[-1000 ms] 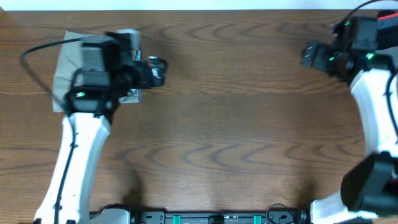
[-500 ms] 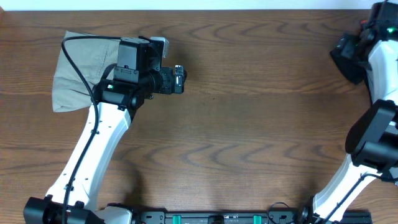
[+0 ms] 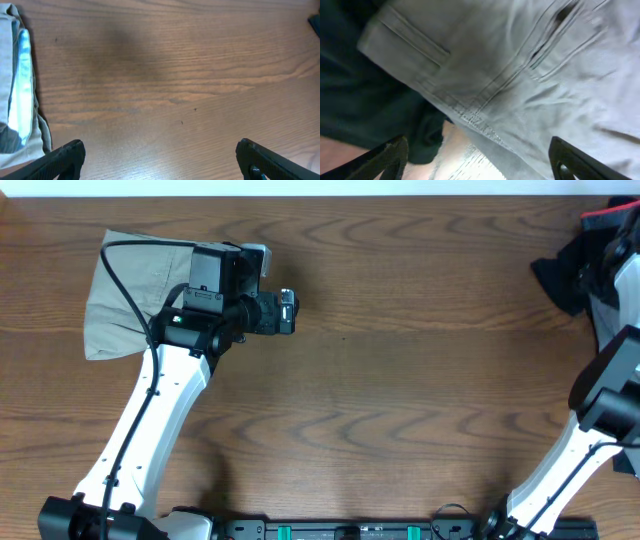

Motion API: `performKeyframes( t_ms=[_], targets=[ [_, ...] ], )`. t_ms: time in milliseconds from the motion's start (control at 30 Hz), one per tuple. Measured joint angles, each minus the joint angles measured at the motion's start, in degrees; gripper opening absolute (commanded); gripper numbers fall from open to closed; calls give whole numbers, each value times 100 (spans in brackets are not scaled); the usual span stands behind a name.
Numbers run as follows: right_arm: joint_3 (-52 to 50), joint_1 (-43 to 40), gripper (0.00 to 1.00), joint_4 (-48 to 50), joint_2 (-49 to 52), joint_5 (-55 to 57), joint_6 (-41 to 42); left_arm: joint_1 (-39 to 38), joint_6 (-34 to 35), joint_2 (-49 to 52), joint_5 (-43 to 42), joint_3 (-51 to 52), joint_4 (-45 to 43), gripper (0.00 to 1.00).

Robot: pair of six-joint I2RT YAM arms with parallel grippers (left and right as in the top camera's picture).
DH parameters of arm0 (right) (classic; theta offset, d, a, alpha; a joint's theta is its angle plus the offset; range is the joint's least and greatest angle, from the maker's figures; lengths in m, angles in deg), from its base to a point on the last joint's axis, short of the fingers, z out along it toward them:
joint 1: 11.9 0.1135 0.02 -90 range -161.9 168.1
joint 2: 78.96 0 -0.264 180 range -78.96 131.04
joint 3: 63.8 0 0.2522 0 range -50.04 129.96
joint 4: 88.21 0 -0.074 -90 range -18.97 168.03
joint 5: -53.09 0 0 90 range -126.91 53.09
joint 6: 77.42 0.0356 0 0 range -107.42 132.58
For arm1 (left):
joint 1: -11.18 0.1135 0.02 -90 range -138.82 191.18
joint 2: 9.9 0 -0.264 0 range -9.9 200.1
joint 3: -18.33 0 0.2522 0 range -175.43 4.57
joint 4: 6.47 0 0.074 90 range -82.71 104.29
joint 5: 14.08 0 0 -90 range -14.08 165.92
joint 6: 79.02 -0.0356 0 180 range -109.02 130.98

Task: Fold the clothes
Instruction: 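Grasp the grey shorts from the right pile with the right gripper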

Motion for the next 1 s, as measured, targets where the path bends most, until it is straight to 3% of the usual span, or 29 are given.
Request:
performKeyframes(
  t_ms=[133, 233, 400, 533, 633, 700, 767, 1000],
  targets=[
    [0, -13, 86, -2, 352, 11, -2, 0, 0, 2, -2, 0, 52, 98],
    [0, -13, 75, 4, 496, 50, -50, 0, 0, 0, -2, 0, 96, 98],
    [0, -13, 70, 20, 538, 409, -22, 0, 0, 0, 0, 0, 138, 98],
    [0, -20, 56, -52, 538, 870, 66, 0, 0, 0, -2, 0, 146, 98],
    [0, -26, 51, -109, 538, 1064, 118, 0, 0, 0, -2, 0, 146, 98],
    [0, -33, 52, -146, 538, 1145, 129, 0, 0, 0, -2, 0, 146, 98],
    [0, -35, 64, -166, 538, 1182, 168, 0, 0, 0, -2, 0, 146, 98],
    [0, -68, 64, -223, 538, 695, -157, 0, -2, 0, -2, 0, 149, 98]
  ],
)
